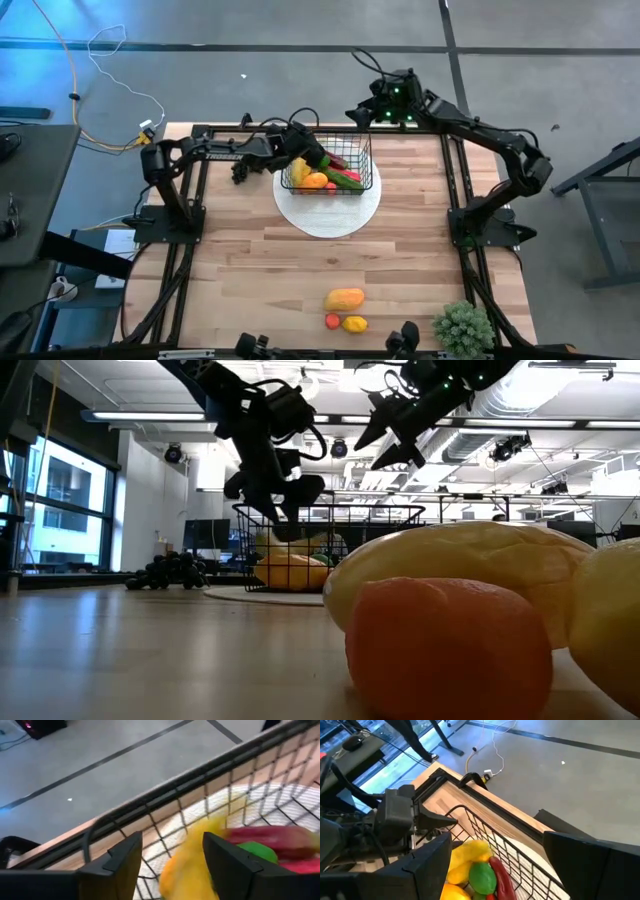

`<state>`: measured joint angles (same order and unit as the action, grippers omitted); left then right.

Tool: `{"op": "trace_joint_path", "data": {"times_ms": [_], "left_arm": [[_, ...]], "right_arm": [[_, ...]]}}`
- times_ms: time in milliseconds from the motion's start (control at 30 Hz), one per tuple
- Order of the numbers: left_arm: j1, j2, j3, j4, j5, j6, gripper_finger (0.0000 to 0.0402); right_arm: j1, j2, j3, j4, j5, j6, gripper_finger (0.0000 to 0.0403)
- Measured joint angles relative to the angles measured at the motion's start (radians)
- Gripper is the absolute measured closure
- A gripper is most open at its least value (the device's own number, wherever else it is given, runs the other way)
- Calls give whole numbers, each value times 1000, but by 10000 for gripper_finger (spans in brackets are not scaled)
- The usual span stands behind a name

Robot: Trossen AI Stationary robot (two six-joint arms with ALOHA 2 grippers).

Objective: Build produce basket
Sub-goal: Put the yellow mango into the black wire basket

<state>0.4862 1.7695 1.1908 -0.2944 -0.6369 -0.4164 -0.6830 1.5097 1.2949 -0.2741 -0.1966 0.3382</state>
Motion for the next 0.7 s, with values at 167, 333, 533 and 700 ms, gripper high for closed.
{"op": "trace_joint_path", "data": {"times_ms": [167,333,533,700], "left_arm": [[23,-23,0,-12,6,0,193],[46,-86,-1,-59,84,29,196],[58,-217,0,-166,111,121,196],[58,-345,0,-231,113,199,196]], "right_arm": [[-26,0,0,-6,-59,1,110],[-15,-1,0,-59,-116,28,110],[70,-1,0,-103,-153,53,110],[181,-1,0,-105,-153,54,110]]}}
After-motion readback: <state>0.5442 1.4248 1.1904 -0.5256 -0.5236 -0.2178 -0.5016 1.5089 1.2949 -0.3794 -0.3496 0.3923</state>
